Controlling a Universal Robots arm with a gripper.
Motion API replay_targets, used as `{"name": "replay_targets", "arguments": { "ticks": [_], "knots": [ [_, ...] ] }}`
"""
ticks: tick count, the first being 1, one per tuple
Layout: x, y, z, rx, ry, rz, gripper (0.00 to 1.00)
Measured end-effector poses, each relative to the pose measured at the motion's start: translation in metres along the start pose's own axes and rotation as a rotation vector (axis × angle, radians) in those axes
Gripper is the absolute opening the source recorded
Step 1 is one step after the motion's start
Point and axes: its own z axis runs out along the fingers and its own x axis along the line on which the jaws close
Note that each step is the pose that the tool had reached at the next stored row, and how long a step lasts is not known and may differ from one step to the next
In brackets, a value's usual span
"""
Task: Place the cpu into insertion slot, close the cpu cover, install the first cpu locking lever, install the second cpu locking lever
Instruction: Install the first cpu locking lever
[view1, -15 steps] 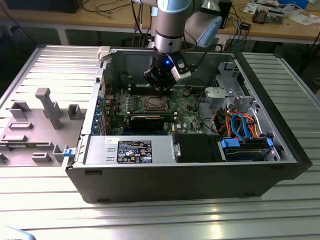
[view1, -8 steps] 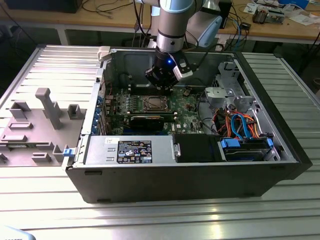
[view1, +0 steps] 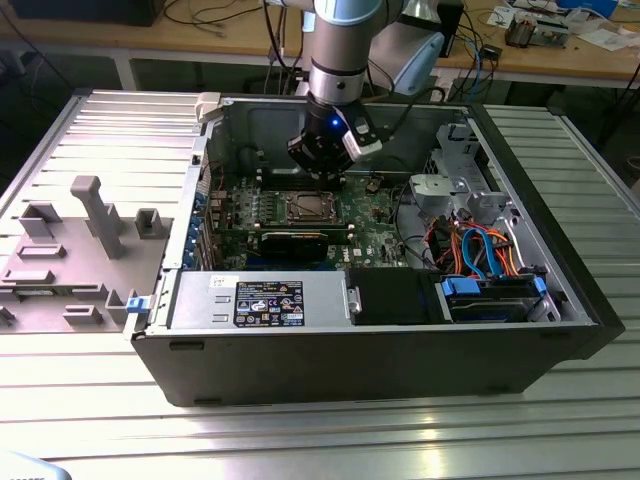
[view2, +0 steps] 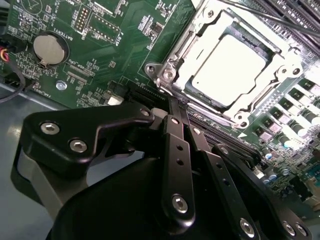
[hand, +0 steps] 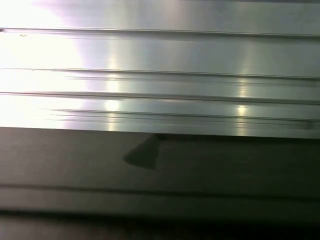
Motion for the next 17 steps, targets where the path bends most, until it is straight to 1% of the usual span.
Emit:
{"name": "replay_targets", "arguments": {
  "ticks": [2,4,5,6,7,8,12,14,17],
  "knots": [
    [0.0001,-0.0014,0.0000,-0.0016,-0.0001,0.000,0.11],
    [0.0003,-0.0035,0.0000,-0.0056,-0.0001,0.000,0.11],
    [0.0003,-0.0050,0.0000,-0.0107,-0.0004,0.000,0.11],
    [0.0003,-0.0051,0.0001,-0.0136,-0.0005,0.000,0.11],
    [0.0003,-0.0051,0.0002,-0.0150,-0.0006,0.000,0.11],
    [0.0003,-0.0051,0.0011,-0.0183,-0.0009,-0.001,0.11],
    [0.0003,-0.0049,0.0030,-0.0203,0.0005,-0.001,0.11],
    [0.0002,-0.0026,0.0034,-0.0226,0.0000,-0.001,0.11],
    [0.0000,0.0006,0.0036,-0.0235,-0.0002,-0.001,0.11]
  ]
}}
